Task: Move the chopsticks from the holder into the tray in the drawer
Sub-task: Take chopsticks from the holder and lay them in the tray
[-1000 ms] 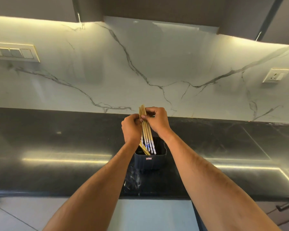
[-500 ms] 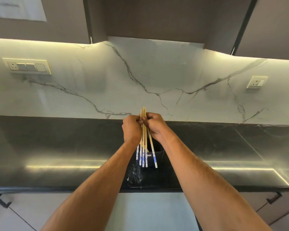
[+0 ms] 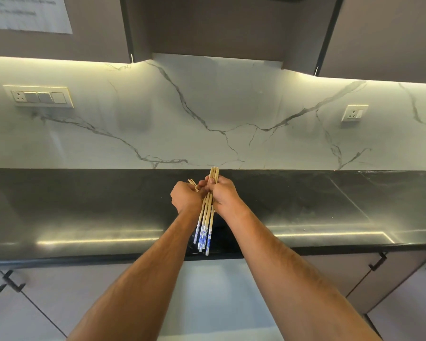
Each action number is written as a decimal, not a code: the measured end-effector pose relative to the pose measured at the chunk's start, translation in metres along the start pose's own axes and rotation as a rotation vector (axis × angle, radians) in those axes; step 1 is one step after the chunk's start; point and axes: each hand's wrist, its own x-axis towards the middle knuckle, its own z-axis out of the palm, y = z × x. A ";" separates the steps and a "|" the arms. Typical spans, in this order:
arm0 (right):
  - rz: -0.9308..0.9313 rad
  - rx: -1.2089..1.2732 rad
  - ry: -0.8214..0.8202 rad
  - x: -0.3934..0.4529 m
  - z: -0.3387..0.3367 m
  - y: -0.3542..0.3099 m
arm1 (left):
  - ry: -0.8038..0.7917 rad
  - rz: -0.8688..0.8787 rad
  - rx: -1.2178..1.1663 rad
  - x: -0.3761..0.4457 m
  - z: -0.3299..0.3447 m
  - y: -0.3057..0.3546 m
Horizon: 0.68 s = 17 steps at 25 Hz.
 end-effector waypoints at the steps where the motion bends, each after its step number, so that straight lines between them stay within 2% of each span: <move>1: -0.030 -0.007 0.030 -0.005 0.000 0.001 | -0.016 -0.029 -0.066 -0.004 0.001 -0.004; 4: -0.096 -0.003 0.088 -0.018 -0.002 -0.005 | -0.260 -0.109 -0.281 -0.022 -0.005 -0.011; 7: -0.176 -0.134 0.099 -0.033 -0.005 -0.013 | -0.601 -0.086 -0.232 -0.039 -0.017 -0.016; 9: -0.213 -0.227 0.061 -0.045 -0.005 -0.015 | -0.698 -0.070 -0.213 -0.047 -0.024 -0.016; 11: -0.227 -0.313 -0.004 -0.052 -0.006 -0.011 | -0.697 -0.059 -0.190 -0.053 -0.027 -0.016; 13: -0.238 -0.385 -0.062 -0.056 -0.011 -0.008 | -0.627 -0.079 -0.232 -0.059 -0.026 -0.017; 17: -0.157 -0.535 -0.194 -0.066 -0.038 -0.003 | -0.464 -0.222 -0.623 -0.058 -0.023 -0.020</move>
